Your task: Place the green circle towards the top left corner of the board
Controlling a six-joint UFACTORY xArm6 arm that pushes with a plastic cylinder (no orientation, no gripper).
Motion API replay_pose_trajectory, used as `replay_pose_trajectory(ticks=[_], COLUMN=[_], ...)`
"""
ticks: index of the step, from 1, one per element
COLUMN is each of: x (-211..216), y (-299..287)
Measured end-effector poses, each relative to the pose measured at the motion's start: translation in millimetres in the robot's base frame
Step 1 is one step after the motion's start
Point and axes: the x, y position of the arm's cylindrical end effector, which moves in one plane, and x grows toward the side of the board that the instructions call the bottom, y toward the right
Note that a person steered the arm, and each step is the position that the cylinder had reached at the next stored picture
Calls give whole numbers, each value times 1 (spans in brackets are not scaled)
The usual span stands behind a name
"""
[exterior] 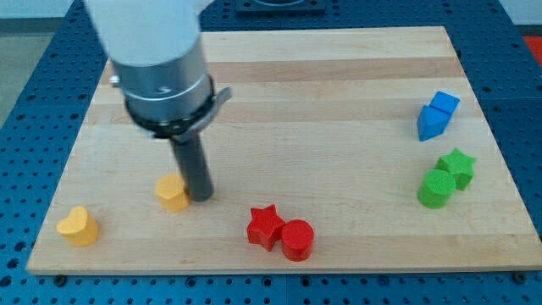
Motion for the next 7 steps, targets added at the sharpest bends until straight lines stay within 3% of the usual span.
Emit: replay_pose_trajectory(ticks=[2, 4, 5, 7], x=[-11, 8, 1, -67], y=[-57, -93, -61, 73])
